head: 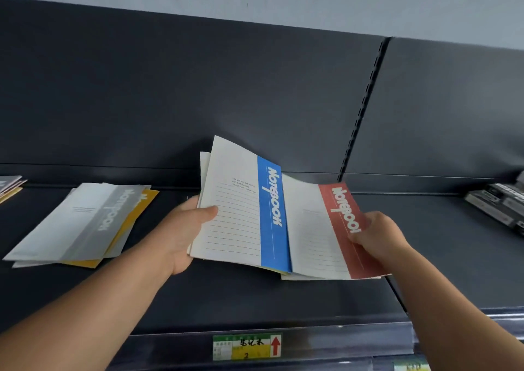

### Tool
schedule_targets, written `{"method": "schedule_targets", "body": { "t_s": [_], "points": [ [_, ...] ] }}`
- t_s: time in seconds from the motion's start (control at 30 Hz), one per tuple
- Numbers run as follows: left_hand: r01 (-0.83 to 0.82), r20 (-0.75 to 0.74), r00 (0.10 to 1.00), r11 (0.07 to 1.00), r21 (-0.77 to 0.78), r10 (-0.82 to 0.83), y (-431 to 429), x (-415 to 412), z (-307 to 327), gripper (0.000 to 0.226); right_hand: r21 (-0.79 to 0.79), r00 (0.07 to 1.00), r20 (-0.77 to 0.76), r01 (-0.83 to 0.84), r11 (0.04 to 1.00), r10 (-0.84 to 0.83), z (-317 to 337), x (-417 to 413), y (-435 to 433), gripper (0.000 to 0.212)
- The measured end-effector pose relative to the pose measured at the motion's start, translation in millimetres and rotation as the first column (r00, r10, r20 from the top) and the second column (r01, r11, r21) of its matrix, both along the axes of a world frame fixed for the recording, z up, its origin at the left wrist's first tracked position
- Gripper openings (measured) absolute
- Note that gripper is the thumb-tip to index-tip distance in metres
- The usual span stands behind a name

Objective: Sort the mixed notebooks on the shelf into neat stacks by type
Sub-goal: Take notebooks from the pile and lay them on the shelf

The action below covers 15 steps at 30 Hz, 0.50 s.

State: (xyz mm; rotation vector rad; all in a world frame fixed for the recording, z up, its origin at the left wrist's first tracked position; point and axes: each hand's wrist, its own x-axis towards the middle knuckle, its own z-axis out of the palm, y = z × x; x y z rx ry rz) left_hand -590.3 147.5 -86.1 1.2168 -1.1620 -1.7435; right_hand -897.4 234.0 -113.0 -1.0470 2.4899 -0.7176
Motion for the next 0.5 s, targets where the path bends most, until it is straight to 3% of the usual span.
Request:
{"method": "schedule_targets", "body": {
  "t_s": [0.1, 0.17, 0.2, 0.23, 0.27, 0.3, 0.33, 0.37, 0.4, 0.5],
  "points": [
    [0.001, -0.003, 1.0, 1.0, -0.01, -0.001, -0.6, 2.4, -1.9, 0.023, 0.18, 0.978, -0.209, 0.035, 0.983, 0.003, -1.6, 9.6, -4.7, 0.027],
    [0.008, -0.021, 1.0, 1.0, -0.013, -0.009, -0.9, 3.9, -1.2, 0.024, 0.11, 0.947, -0.32, 0.012, 0.994, 0.024, 2.0, 22.0, -7.2, 0.039],
    [0.011, -0.036, 0.999, 1.0, -0.017, -0.011, -1.3, 4.3, -0.4, 0.024, -0.003, 0.958, -0.285, -0.029, 1.0, 0.027, 5.3, 30.3, -9.3, 0.041],
    [0.01, -0.049, 0.999, 1.0, -0.023, -0.012, -1.9, 4.2, 0.8, 0.024, -0.141, 0.991, -0.129, -0.049, 0.989, 0.031, 10.1, 39.8, -11.5, 0.041],
    [0.009, -0.059, 0.998, 0.999, -0.032, -0.011, -2.1, 3.4, 2.4, 0.023, -0.255, 0.987, 0.149, -0.017, 0.967, 0.056, 15.4, 50.2, -14.6, 0.041],
    [0.005, -0.065, 0.998, 0.999, -0.04, -0.007, -1.8, 1.9, 4.0, 0.023, -0.303, 0.876, 0.468, 0.038, 0.952, 0.114, 20.5, 60.0, -18.4, 0.042],
    [0.0, -0.07, 0.998, 0.999, -0.045, -0.003, -1.4, -0.4, 5.4, 0.023, -0.304, 0.691, 0.702, 0.072, 0.95, 0.172, 23.2, 67.3, -22.2, 0.043],
    [-0.001, -0.076, 0.997, 0.999, -0.05, -0.003, -0.2, -3.0, 6.6, 0.024, -0.286, 0.549, 0.812, 0.078, 0.955, 0.198, 23.4, 71.8, -25.3, 0.041],
    [0.0, -0.082, 0.997, 0.999, -0.054, -0.004, 1.4, -6.5, 7.5, 0.024, -0.285, 0.476, 0.851, 0.063, 0.956, 0.223, 22.0, 73.8, -28.4, 0.038],
    [-0.018, -0.087, 0.996, 0.999, -0.045, 0.014, 6.2, -17.8, 8.8, 0.021, -0.278, 0.557, 0.809, 0.077, 0.957, 0.19, 16.6, 71.3, -34.0, 0.034]
  ]
}}
